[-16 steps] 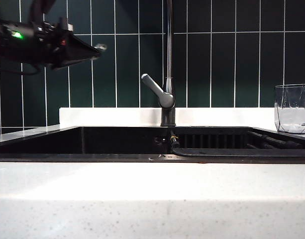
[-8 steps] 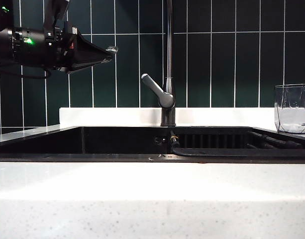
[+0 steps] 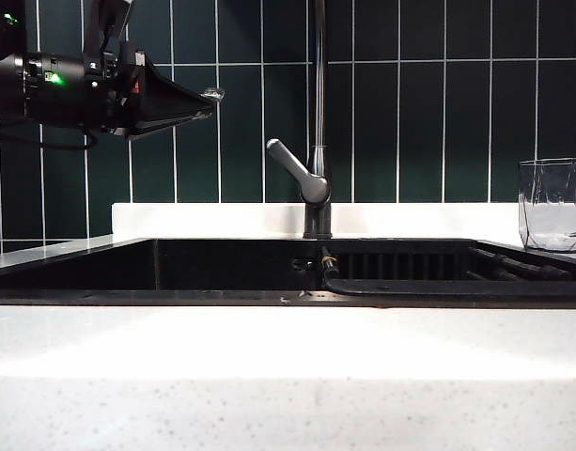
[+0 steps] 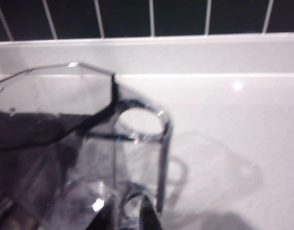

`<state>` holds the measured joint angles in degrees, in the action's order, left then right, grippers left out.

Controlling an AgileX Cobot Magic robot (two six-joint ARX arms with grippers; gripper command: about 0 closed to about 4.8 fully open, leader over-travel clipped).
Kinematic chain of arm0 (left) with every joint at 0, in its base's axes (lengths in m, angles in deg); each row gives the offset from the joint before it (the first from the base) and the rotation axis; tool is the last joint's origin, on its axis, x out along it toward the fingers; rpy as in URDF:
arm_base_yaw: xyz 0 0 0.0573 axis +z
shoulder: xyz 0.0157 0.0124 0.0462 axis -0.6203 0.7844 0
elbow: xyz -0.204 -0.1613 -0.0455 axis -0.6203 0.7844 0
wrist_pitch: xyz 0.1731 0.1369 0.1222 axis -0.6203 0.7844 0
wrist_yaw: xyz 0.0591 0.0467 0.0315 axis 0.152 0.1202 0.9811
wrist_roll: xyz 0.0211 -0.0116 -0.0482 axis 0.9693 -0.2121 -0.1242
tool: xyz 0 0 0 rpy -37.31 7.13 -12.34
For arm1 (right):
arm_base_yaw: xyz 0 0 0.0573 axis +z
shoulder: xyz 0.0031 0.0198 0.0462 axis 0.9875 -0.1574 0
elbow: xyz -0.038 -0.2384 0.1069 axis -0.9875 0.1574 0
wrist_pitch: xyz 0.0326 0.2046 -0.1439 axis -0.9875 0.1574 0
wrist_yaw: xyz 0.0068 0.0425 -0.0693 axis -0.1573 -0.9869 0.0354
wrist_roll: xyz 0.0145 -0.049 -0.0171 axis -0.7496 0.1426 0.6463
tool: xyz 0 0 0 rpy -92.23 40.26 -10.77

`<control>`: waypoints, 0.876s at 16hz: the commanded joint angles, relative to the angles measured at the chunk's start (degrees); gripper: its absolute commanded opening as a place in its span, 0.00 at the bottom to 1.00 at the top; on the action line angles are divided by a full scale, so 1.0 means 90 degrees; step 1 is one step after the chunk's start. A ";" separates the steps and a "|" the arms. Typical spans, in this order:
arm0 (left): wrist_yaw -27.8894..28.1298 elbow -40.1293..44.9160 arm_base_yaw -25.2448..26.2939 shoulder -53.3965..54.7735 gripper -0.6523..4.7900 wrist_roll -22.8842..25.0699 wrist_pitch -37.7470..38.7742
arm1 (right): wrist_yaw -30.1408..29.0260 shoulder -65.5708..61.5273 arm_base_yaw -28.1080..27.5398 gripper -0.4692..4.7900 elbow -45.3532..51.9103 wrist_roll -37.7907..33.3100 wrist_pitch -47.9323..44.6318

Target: Pick up the mug next to the sink, go to the faucet to get some water, pour the water into the sink, and finally put the mug back to its place.

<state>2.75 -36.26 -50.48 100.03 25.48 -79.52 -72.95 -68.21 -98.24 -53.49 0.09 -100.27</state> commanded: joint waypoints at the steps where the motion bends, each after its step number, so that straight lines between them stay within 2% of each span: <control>1: -0.0049 -0.0027 -0.0007 -0.0015 0.22 0.0119 -0.0075 | 0.0073 -0.0053 -0.0012 0.21 -0.0202 0.0085 -0.0141; 4: -0.0049 -0.0027 -0.0007 -0.0015 0.22 0.0146 -0.0063 | 0.0175 -0.0053 -0.0151 0.22 -0.0199 0.0087 -0.0136; 6: -0.0046 -0.0027 -0.0007 -0.0015 0.22 0.0146 -0.0061 | 0.0112 -0.0053 -0.0311 0.29 -0.0199 0.0036 -0.0032; 9: -0.0046 -0.0027 -0.0007 -0.0005 0.22 0.0146 -0.0063 | -0.0131 -0.0053 -0.0284 0.30 -0.0204 0.0039 -0.0080; 14: -0.0049 -0.0029 -0.0007 0.0124 0.22 0.0146 -0.0068 | -0.0097 -0.0068 -0.0126 0.29 -0.0495 0.0114 -0.0015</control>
<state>2.75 -36.26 -50.48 101.01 26.53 -79.35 -73.78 -68.89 -99.36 -57.23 0.81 -100.05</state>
